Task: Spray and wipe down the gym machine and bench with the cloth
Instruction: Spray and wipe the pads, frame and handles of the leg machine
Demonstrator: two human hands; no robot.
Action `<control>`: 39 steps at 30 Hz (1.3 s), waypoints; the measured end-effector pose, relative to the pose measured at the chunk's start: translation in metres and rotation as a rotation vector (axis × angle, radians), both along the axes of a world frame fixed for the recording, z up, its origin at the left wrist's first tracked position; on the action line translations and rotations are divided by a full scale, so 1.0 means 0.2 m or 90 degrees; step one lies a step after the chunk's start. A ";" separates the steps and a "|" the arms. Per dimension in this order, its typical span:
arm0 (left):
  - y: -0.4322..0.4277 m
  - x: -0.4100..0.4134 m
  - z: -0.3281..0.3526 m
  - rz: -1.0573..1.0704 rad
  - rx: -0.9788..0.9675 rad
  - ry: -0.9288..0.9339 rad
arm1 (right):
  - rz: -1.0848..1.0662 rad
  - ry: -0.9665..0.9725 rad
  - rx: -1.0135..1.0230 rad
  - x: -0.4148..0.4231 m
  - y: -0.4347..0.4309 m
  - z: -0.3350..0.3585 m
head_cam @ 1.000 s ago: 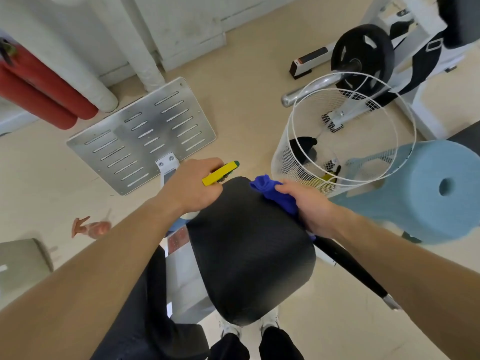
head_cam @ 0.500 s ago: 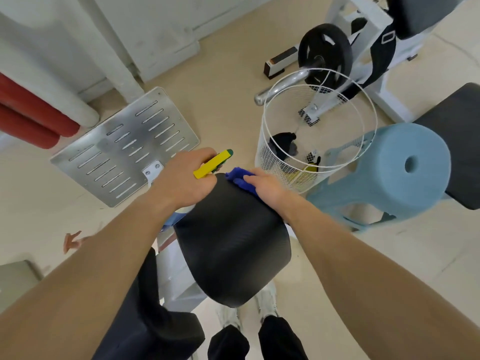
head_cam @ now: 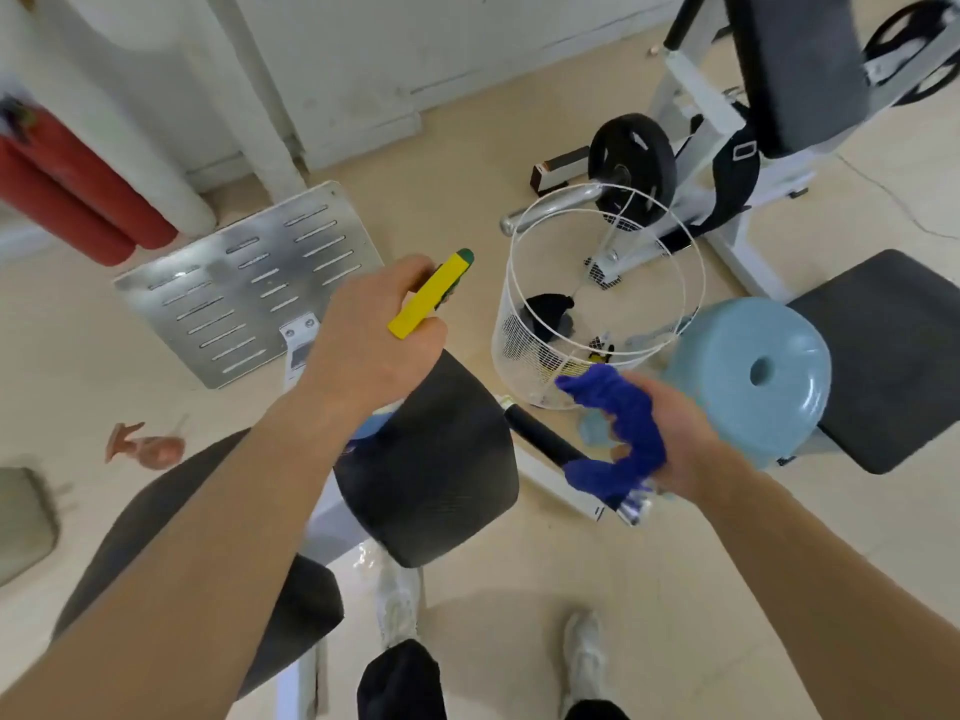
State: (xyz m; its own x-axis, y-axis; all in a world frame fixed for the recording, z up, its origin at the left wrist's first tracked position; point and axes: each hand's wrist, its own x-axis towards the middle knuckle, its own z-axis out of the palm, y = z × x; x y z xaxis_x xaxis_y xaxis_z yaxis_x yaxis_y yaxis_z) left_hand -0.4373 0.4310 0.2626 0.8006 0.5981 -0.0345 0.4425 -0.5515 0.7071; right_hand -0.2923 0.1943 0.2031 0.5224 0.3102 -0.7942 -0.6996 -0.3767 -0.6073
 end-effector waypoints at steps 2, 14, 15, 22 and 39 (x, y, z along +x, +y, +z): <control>-0.14 0.02 0.05 0.038 0.008 -0.033 | -0.068 0.033 0.067 0.06 -0.09 0.01; -1.08 -0.12 -0.46 0.322 -0.320 -0.029 | -0.025 0.122 0.103 0.14 -0.36 -0.15; -1.12 -0.13 -0.51 0.338 -0.327 -0.023 | -0.018 0.128 0.096 0.14 -0.38 -0.17; -1.28 -0.18 -0.75 0.385 -0.364 -0.029 | -0.039 0.100 0.084 0.13 -0.39 -0.23; -1.48 -0.23 -0.88 0.418 -0.355 -0.017 | 0.162 -0.215 0.111 0.11 -0.31 -0.22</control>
